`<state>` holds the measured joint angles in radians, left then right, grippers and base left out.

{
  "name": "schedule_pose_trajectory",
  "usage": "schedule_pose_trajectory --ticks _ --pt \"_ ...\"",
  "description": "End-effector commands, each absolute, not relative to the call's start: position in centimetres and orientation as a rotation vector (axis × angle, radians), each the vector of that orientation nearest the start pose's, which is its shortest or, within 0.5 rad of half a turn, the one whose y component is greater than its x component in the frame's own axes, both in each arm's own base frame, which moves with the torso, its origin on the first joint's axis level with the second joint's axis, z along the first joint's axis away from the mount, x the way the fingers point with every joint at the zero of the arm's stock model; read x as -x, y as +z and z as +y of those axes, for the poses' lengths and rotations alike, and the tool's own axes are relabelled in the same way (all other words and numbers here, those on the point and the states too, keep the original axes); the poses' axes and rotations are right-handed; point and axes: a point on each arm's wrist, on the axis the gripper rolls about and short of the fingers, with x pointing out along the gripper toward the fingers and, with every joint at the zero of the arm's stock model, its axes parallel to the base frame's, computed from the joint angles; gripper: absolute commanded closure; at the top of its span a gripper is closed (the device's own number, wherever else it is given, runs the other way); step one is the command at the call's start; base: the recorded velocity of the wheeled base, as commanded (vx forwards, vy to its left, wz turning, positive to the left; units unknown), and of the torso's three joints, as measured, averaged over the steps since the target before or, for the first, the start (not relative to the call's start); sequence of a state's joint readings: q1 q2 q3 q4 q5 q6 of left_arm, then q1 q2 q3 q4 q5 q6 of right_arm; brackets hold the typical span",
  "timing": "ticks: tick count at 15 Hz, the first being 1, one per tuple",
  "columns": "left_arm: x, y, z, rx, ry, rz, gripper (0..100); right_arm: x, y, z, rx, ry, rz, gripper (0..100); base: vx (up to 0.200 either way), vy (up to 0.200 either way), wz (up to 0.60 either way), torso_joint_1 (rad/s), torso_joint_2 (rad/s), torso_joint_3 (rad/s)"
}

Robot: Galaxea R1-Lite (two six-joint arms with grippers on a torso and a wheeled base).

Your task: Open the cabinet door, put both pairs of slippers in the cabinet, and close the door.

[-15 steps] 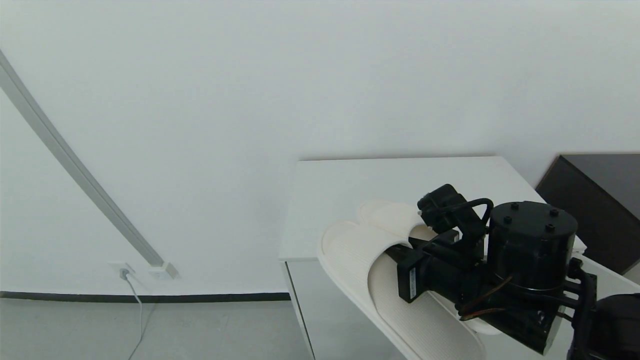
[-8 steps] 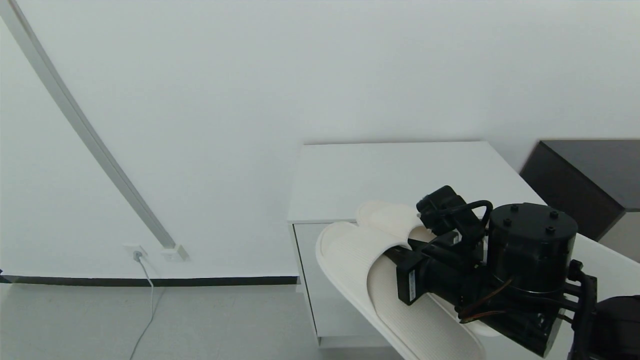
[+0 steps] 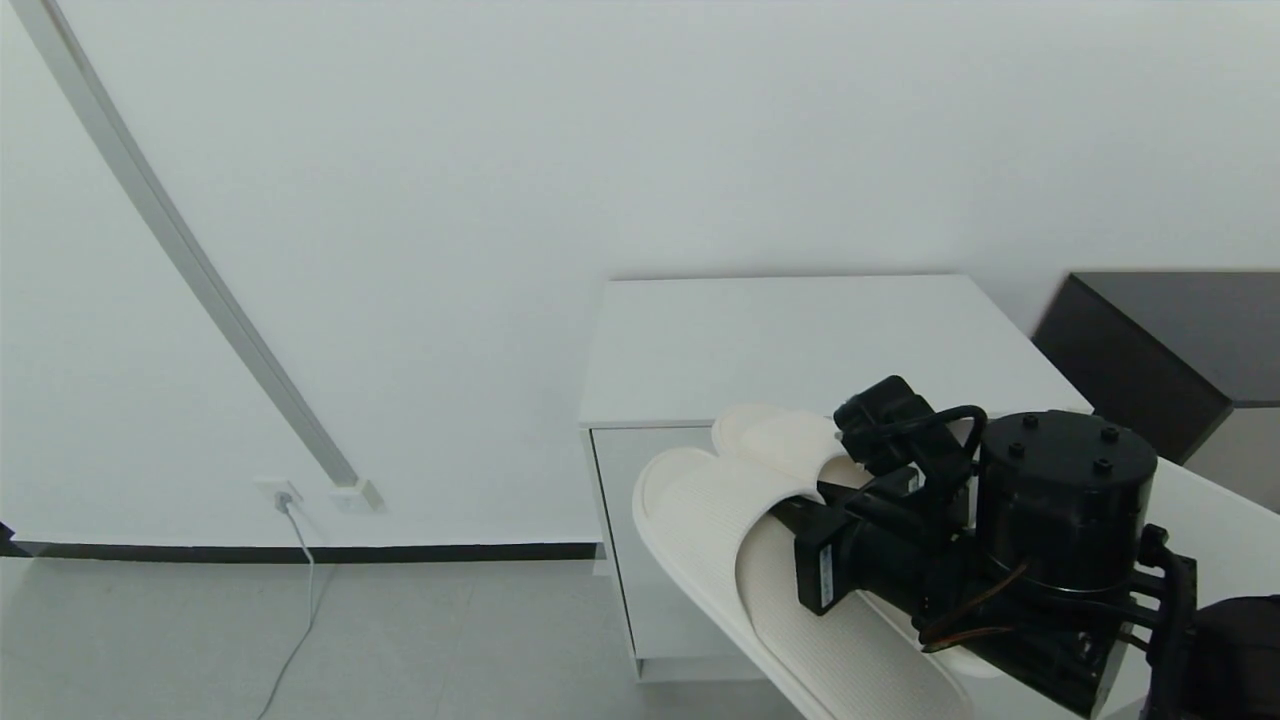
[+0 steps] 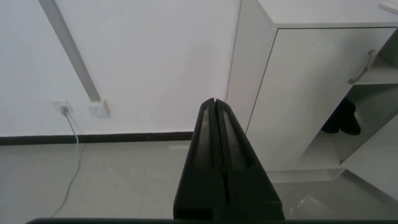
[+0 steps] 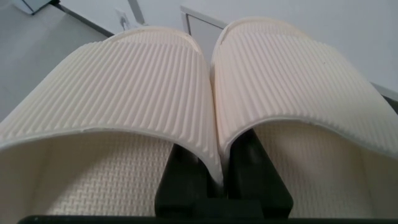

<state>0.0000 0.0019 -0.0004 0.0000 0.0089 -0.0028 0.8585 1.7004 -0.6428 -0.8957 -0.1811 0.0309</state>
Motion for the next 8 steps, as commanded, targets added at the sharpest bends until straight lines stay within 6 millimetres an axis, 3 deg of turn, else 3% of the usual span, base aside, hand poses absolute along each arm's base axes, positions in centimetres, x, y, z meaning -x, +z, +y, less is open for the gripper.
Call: schedule_pose_trajectory --ticks 1,7,8 --pt "2.28 7.59 0.02 0.003 0.009 0.0 100 -19.36 16.48 21.83 0.054 0.674 0.157 100 0.0 0.0 0.0 0.0 0.0 0.0" --pt "2.28 7.59 0.02 0.003 0.009 0.0 100 -19.38 16.45 21.85 0.053 0.674 0.157 100 0.0 0.0 0.0 0.0 0.0 0.0" --pt "2.27 7.55 0.02 0.003 0.009 0.002 100 -19.38 16.45 21.85 0.053 0.675 0.158 100 0.0 -0.2 0.0 0.002 0.0 -0.002"
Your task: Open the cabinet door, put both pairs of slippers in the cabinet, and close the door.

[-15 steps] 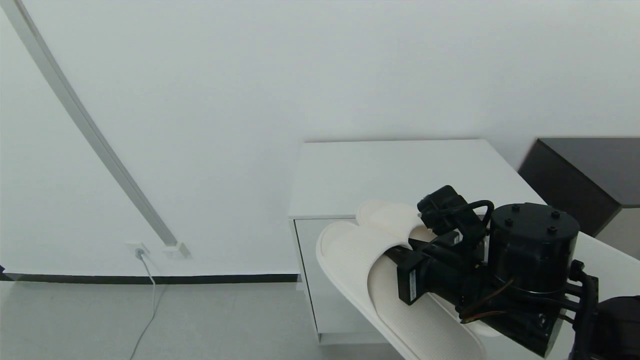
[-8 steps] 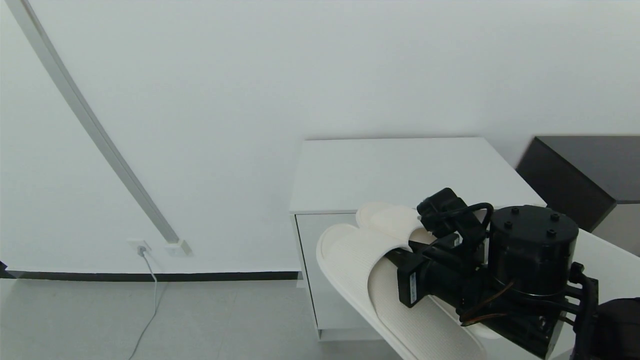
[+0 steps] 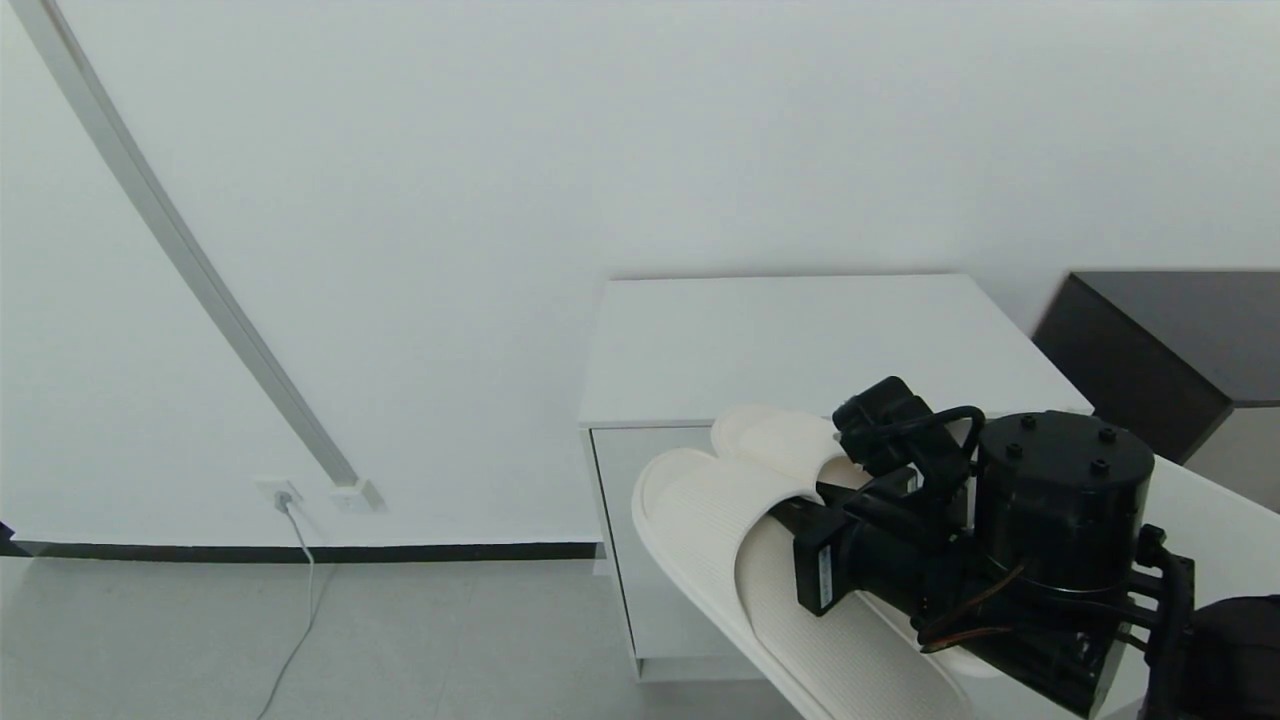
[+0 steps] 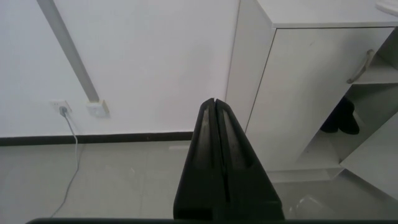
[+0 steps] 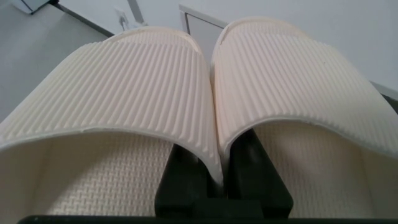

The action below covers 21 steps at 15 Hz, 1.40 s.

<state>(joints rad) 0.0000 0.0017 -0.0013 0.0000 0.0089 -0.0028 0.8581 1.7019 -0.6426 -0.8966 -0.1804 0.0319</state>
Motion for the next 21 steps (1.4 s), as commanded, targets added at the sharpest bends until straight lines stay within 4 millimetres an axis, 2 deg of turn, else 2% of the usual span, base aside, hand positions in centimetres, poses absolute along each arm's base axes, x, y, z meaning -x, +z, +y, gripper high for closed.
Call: schedule_pose_trajectory --ticks 1,18,21 --pt "2.27 7.55 0.02 0.003 0.009 0.002 100 -19.38 16.45 21.85 0.053 0.675 0.158 100 0.0 -0.2 0.0 -0.002 0.01 0.007" --pt "2.28 7.59 0.02 0.003 0.008 0.0 100 -19.34 16.25 21.75 0.053 0.679 0.166 100 0.0 -0.2 0.0 0.003 0.0 0.001" --pt "2.28 7.58 0.02 0.003 0.008 0.002 100 -19.28 16.1 21.69 0.055 0.681 0.172 100 0.0 0.0 0.0 0.0 0.0 0.0"
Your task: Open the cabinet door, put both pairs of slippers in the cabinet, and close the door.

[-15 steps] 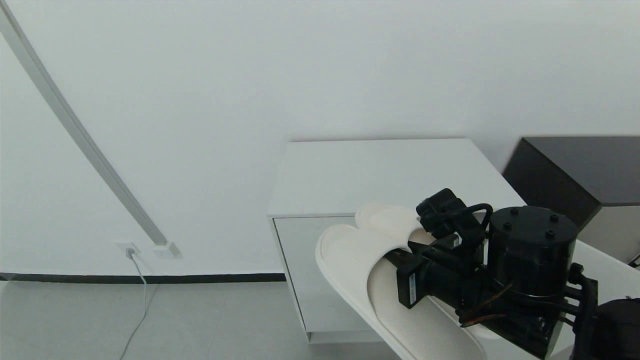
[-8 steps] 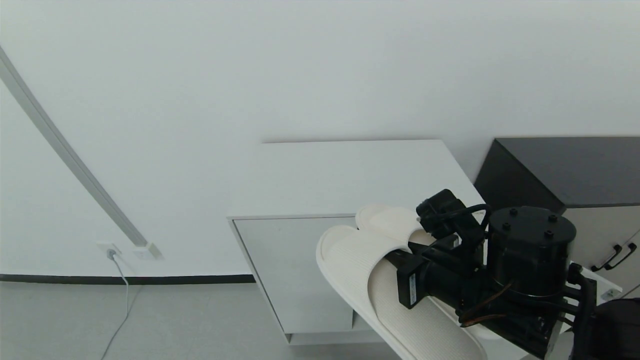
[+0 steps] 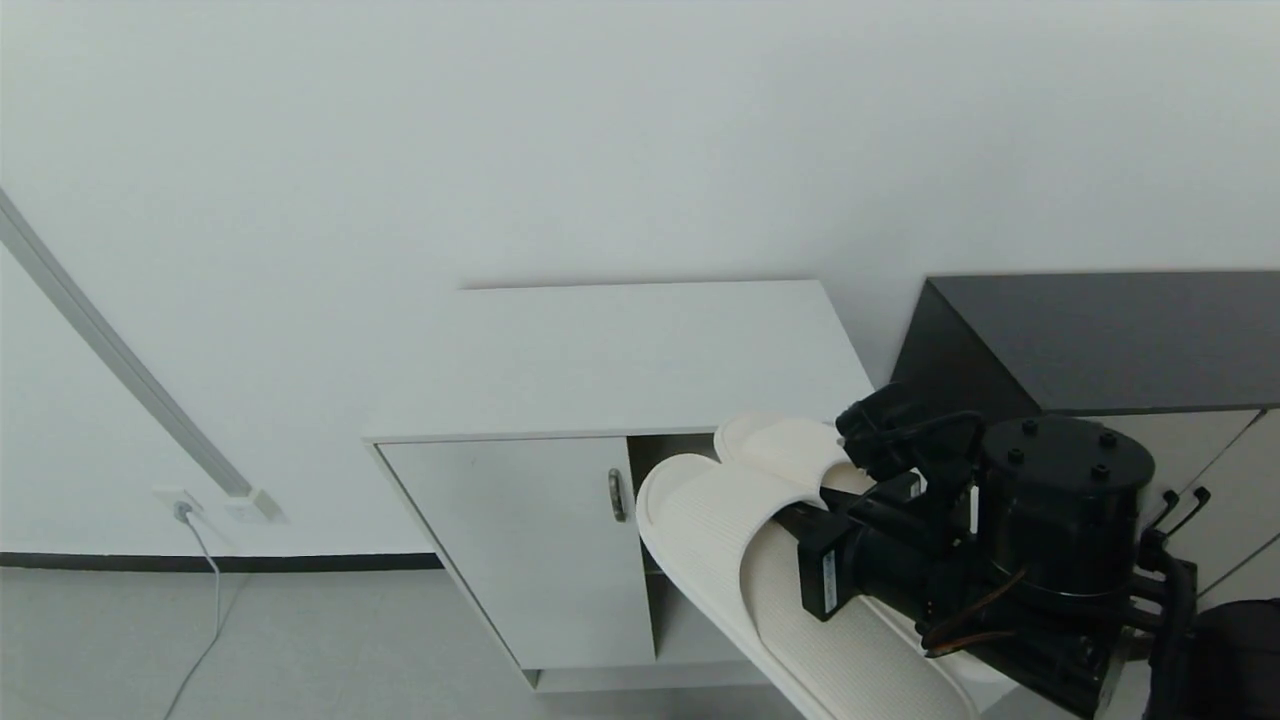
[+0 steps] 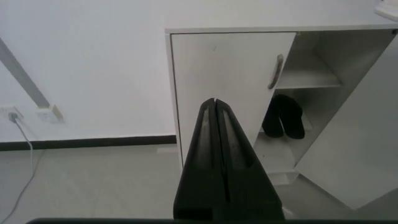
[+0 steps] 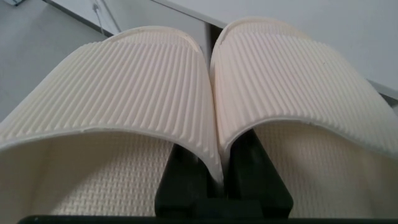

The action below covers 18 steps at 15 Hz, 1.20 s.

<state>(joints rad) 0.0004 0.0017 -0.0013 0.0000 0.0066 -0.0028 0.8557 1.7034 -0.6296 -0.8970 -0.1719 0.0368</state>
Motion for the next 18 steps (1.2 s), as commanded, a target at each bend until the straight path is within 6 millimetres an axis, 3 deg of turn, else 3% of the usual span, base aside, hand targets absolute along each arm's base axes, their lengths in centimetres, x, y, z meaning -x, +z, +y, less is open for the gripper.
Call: schedule_pose_trajectory --ticks 1,18 --pt "2.28 7.59 0.02 0.003 0.008 0.0 100 -19.28 16.12 21.69 0.054 0.681 0.17 100 0.0 0.0 0.0 0.0 0.0 0.0" --pt "2.28 7.59 0.02 0.003 0.008 0.0 100 -19.32 15.78 21.74 0.063 0.68 0.18 100 0.0 0.0 0.0 -0.012 0.03 0.014"
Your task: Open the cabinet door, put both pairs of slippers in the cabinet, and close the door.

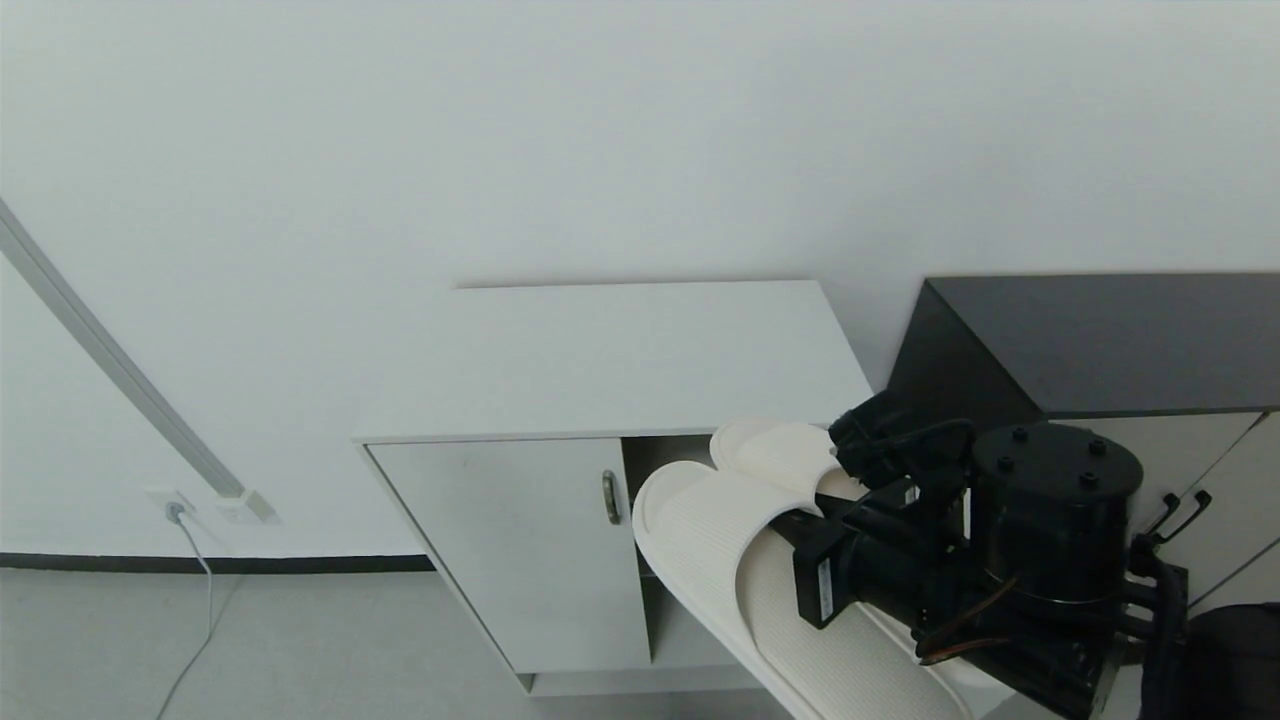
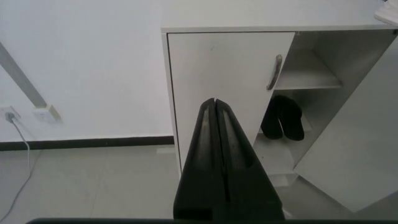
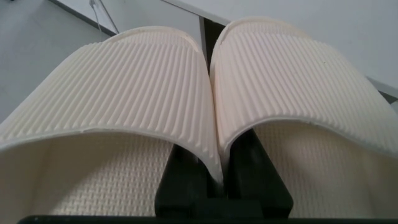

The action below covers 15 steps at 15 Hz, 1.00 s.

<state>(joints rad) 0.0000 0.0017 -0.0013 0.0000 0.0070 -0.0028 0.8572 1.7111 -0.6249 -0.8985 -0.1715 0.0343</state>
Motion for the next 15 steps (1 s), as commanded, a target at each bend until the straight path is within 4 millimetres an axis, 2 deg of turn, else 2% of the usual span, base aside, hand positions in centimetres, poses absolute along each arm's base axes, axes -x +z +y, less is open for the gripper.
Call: schedule_pose_trajectory --ticks 1,8,15 --pt "2.27 7.55 0.02 0.003 0.008 0.002 100 -19.32 15.78 21.74 0.063 0.68 0.18 100 0.0 0.0 0.0 -0.159 0.35 0.183" --pt "2.28 7.59 0.02 0.003 0.008 0.0 100 -19.14 15.47 21.67 0.073 0.683 0.19 100 0.0 0.0 0.0 -0.166 0.38 0.207" --pt "2.28 7.59 0.02 0.003 0.008 0.0 100 -19.17 15.47 21.7 0.073 0.683 0.19 100 0.0 0.0 0.0 -0.223 0.54 0.306"
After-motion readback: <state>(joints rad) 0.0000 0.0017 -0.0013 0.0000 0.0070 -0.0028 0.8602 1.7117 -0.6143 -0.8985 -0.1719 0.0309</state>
